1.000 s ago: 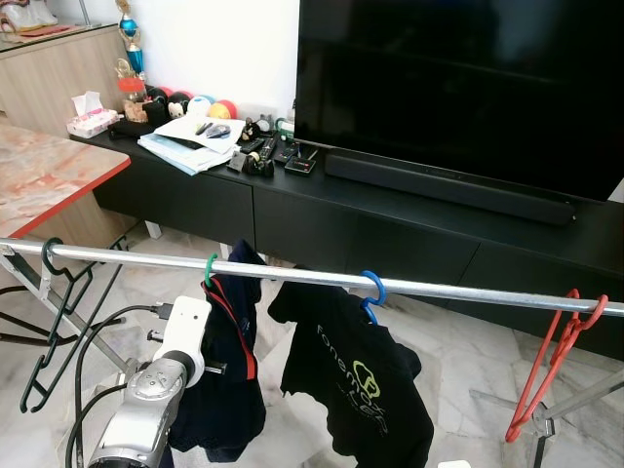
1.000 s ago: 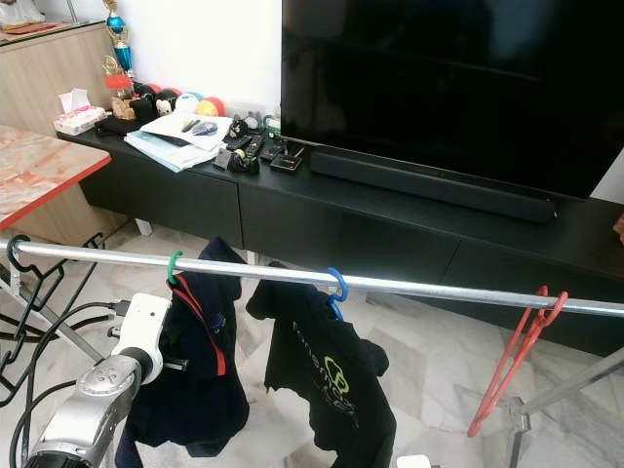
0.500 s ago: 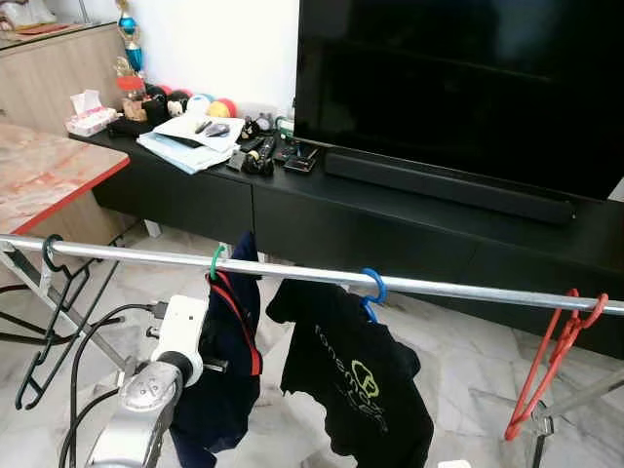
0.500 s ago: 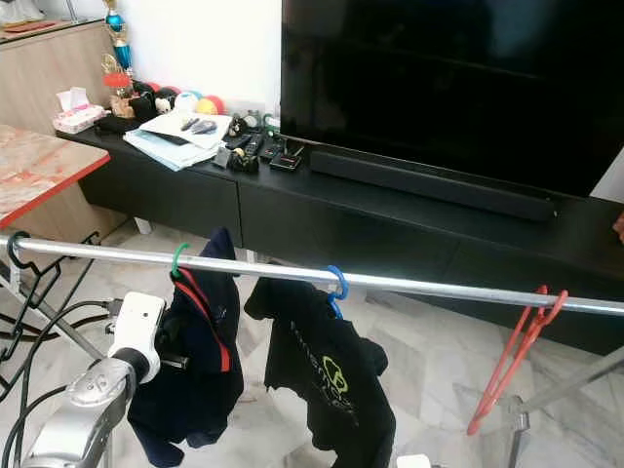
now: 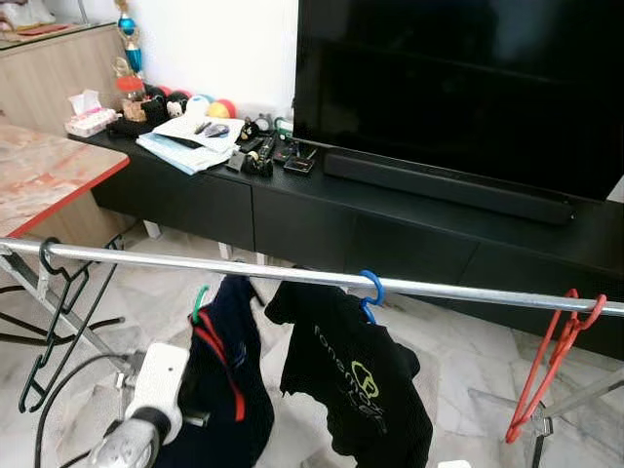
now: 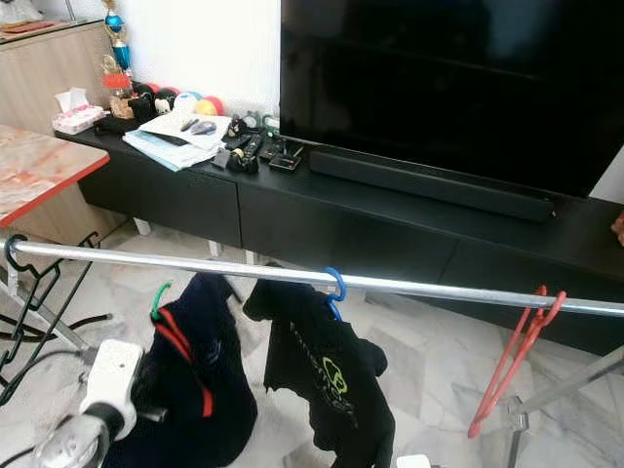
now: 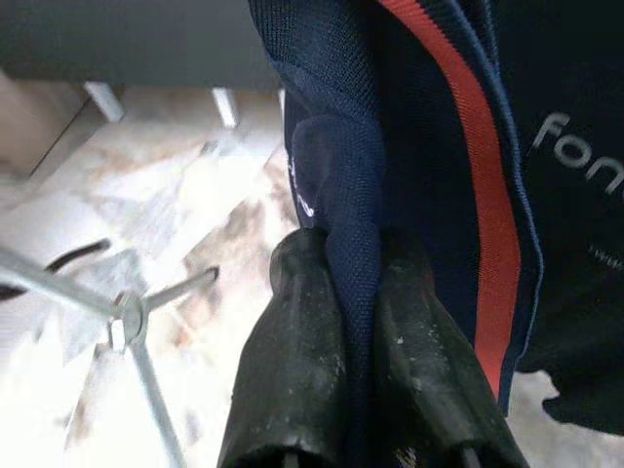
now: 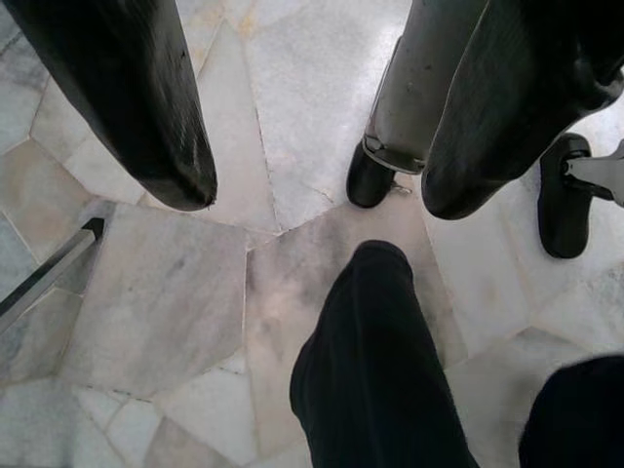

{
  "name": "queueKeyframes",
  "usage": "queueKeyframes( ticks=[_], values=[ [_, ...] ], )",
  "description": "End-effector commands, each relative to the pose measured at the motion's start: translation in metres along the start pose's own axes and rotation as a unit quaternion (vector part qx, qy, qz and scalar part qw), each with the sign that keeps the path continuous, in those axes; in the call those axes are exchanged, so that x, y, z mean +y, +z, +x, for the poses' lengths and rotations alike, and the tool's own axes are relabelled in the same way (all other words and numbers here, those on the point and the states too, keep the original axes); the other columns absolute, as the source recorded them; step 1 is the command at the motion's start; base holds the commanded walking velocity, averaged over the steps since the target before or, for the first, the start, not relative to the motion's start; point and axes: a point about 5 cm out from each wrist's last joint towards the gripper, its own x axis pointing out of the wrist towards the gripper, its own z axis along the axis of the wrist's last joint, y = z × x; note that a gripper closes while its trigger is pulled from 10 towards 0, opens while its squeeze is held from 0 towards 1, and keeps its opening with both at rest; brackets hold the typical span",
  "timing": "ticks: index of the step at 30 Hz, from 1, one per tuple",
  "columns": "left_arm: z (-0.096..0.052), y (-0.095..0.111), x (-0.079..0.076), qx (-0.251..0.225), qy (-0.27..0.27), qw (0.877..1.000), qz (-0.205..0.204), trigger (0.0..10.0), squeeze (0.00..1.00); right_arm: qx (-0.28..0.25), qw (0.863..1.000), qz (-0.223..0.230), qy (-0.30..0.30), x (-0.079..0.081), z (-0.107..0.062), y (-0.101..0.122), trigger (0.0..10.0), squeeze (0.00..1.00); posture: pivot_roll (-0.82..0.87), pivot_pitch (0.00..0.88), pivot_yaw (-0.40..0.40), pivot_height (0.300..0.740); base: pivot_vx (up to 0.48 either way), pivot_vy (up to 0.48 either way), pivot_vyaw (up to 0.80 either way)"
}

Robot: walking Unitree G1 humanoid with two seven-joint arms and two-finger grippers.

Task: Hang hanger

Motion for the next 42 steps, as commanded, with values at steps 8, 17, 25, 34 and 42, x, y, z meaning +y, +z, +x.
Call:
queueKeyframes(
  ticks=[8, 17, 25, 34, 42],
  values=[
    [0.0, -0.013, 0.007, 0.008, 0.055, 0.998, -0.002, 10.0, 0.0, 0.005, 1.0, -0.005, -0.004, -0.003, 0.0, -0.002, 10.0, 0.0, 0.13, 0.0, -0.06, 0.74, 0.0, 0.0, 0.0],
    [0.0, -0.07, 0.027, 0.107, 0.106, 0.988, -0.02, 10.0, 0.0, 0.004, 1.0, -0.001, -0.004, -0.002, 0.0, -0.002, 10.0, 0.0, 0.11, 0.0, -0.054, 0.74, 0.0, 0.0, 0.0],
    [0.004, -0.042, 0.022, 0.002, 0.11, 0.993, -0.049, 10.0, 0.0, 0.003, 1.0, 0.004, -0.007, -0.002, 0.0, -0.002, 10.0, 0.0, 0.11, 0.0, -0.049, 0.74, 0.0, 0.0, 0.0],
    [-0.007, -0.043, 0.012, -0.02, 0.11, 0.992, -0.057, 10.0, 0.0, -0.003, 1.0, 0.013, -0.007, -0.002, -0.001, -0.002, 10.0, 0.0, 0.12, 0.0, -0.051, 0.74, 0.0, 0.206, 0.0],
    [-0.004, -0.04, 0.011, -0.027, 0.101, 0.993, -0.051, 10.0, 0.0, 0.002, 1.0, 0.009, -0.006, -0.002, 0.0, -0.003, 10.0, 0.0, 0.12, 0.0, -0.046, 0.74, 0.0, 0.374, 0.0]
  ],
)
